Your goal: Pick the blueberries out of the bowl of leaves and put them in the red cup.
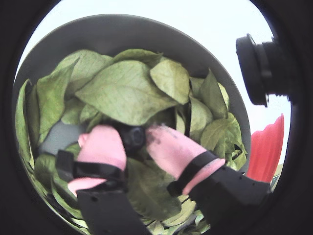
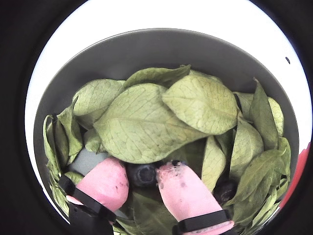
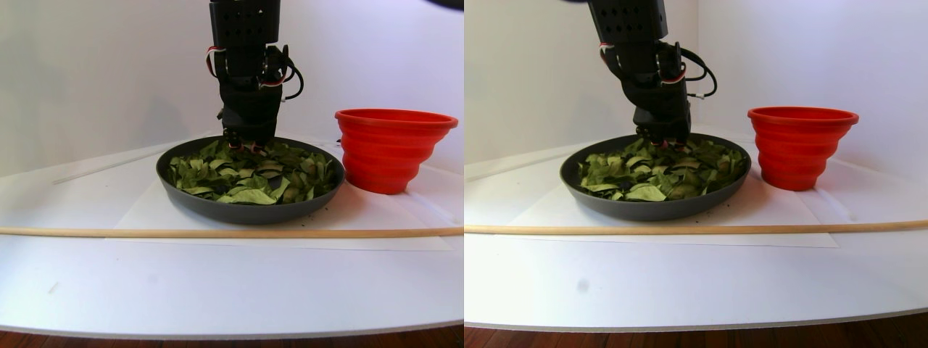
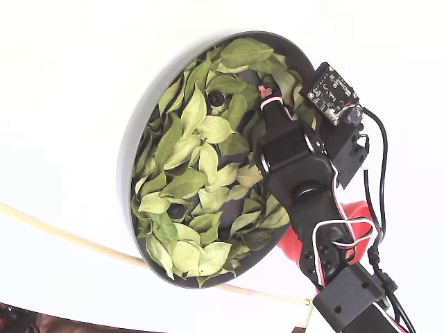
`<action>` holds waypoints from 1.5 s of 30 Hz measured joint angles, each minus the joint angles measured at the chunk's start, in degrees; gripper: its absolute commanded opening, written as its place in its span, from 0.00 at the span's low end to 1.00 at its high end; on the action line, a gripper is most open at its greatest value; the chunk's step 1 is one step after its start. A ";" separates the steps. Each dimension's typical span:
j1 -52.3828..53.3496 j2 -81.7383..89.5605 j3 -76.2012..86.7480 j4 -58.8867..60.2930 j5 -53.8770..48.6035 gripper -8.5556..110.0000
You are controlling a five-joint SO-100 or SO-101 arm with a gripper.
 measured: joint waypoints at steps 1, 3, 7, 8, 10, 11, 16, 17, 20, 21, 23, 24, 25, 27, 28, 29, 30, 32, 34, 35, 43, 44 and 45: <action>0.00 0.00 0.26 -0.09 0.00 0.16; 0.00 0.00 0.44 -0.09 0.00 0.16; 0.00 0.09 1.05 -0.09 0.00 0.16; 0.00 0.18 1.41 -0.09 0.00 0.16; 0.00 0.62 1.85 -0.09 0.00 0.16; 0.00 0.79 1.93 -0.09 0.00 0.16; 0.00 1.49 2.02 0.79 0.00 0.16; 0.00 1.49 2.02 0.97 0.00 0.16; 0.00 1.58 2.02 1.49 -0.53 0.15; 0.00 1.58 2.02 1.49 -0.62 0.15; 0.00 1.58 2.02 1.49 -0.62 0.15; 0.00 1.58 2.02 1.49 -0.62 0.15; 0.00 1.58 2.02 1.49 -0.62 0.15; 0.00 2.46 2.20 2.20 -0.62 0.15; 0.00 3.08 2.64 2.72 -0.62 0.15; 0.00 3.43 2.90 3.08 -0.62 0.15; 0.00 3.60 3.25 3.43 -0.62 0.15; 0.00 3.60 3.52 3.43 -0.62 0.15; 0.00 4.13 3.87 3.43 -1.14 0.15; 0.00 4.57 4.13 3.78 -1.32 0.15; 0.00 5.80 4.39 5.19 -1.49 0.15; 0.00 6.06 4.39 5.19 -1.49 0.15; 0.00 6.50 4.57 5.54 -1.49 0.15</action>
